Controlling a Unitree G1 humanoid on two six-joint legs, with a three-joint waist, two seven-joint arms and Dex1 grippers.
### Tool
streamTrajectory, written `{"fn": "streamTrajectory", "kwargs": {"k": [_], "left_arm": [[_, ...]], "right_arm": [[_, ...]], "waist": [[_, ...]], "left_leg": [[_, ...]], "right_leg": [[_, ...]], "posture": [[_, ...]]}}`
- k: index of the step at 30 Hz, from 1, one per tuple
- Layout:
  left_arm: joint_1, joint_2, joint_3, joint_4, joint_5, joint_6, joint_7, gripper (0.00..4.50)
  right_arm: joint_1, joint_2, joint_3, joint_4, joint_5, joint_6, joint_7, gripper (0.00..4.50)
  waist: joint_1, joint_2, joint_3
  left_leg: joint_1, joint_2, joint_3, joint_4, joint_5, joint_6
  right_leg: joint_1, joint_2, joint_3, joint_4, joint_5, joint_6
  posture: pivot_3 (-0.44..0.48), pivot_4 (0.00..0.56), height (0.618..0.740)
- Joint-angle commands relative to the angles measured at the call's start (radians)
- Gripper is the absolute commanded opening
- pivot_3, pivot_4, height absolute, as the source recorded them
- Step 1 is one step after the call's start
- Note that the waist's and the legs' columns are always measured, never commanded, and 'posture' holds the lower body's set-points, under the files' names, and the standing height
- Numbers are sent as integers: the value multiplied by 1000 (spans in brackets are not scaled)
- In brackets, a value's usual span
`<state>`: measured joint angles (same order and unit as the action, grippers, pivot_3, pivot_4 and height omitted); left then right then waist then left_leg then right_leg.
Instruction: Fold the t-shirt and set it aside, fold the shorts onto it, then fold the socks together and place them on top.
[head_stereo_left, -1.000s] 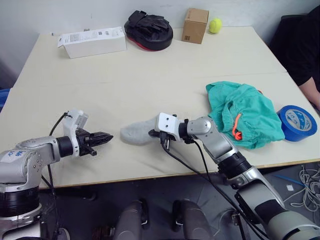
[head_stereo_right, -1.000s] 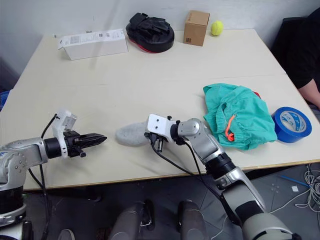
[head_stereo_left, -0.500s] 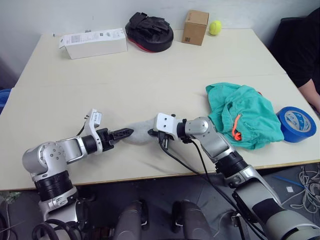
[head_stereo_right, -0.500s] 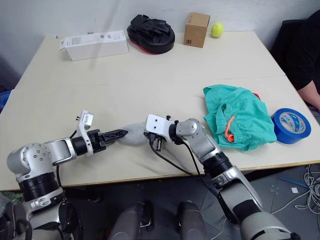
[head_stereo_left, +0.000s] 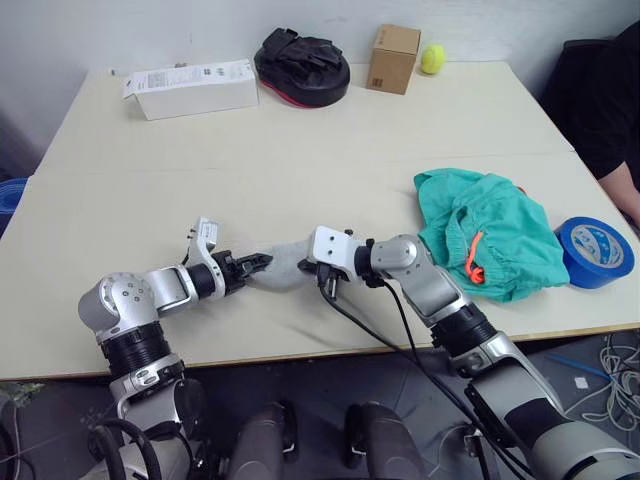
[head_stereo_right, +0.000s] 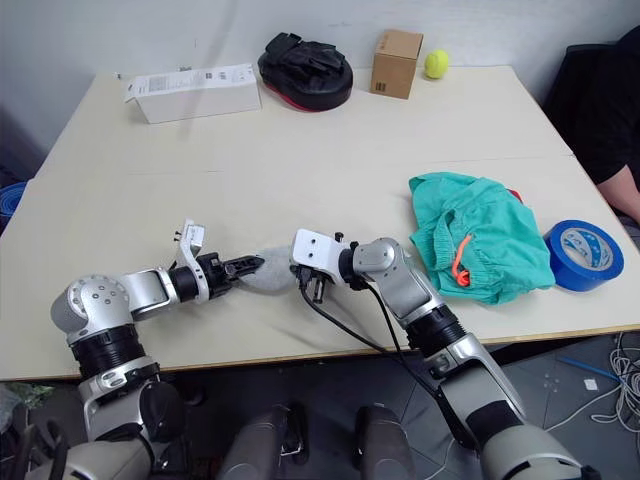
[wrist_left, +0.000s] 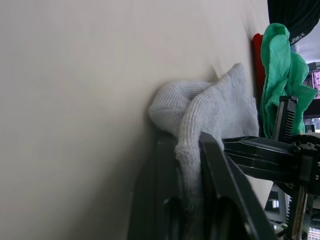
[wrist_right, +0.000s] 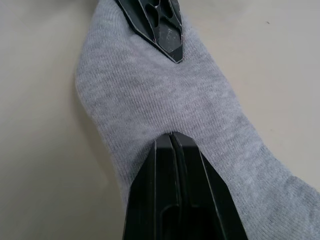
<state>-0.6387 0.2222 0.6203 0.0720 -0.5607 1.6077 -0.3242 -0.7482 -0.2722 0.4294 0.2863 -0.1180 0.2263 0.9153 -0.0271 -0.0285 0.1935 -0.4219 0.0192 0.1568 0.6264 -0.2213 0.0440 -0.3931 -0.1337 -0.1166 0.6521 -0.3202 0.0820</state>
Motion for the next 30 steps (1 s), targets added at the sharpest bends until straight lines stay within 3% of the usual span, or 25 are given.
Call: {"fn": "streamTrajectory", "kwargs": {"k": [1,12,17,22,30], "left_arm": [[-59,30,9,17,-51,7,-9,26],[-260,-19,-144,97,-198,7,80,26],[-290,-73,-200,144,-131,-5,100,26],[-263,-67,-273,200,-71,-85,93,26],[-264,-61,-298,243,-52,-148,68,26]], "right_arm": [[14,-5,-13,-15,-1,20,-12,0],[45,3,-19,-48,2,59,-51,0],[63,2,-41,-64,11,96,-78,0],[91,-18,-64,-114,23,125,-83,0],[120,-73,-53,-186,22,127,-69,0]], "waist": [[0,0,0],[-2,0,0],[-1,-1,0],[-1,-1,0],[1,-1,0]], "left_leg": [[0,0,0,0,0,0],[-1,0,0,-2,0,-1],[-1,0,0,-3,0,-1],[-1,0,0,-3,0,-1],[-2,-1,1,-6,0,-1]], "right_leg": [[0,0,0,0,0,0],[-1,0,0,-1,0,0],[-1,1,0,-1,0,0],[-1,1,0,-3,0,0],[0,1,0,-10,0,0]], "posture": [[0,150,740],[0,150,740],[0,150,740],[0,150,740],[0,150,740]]}}
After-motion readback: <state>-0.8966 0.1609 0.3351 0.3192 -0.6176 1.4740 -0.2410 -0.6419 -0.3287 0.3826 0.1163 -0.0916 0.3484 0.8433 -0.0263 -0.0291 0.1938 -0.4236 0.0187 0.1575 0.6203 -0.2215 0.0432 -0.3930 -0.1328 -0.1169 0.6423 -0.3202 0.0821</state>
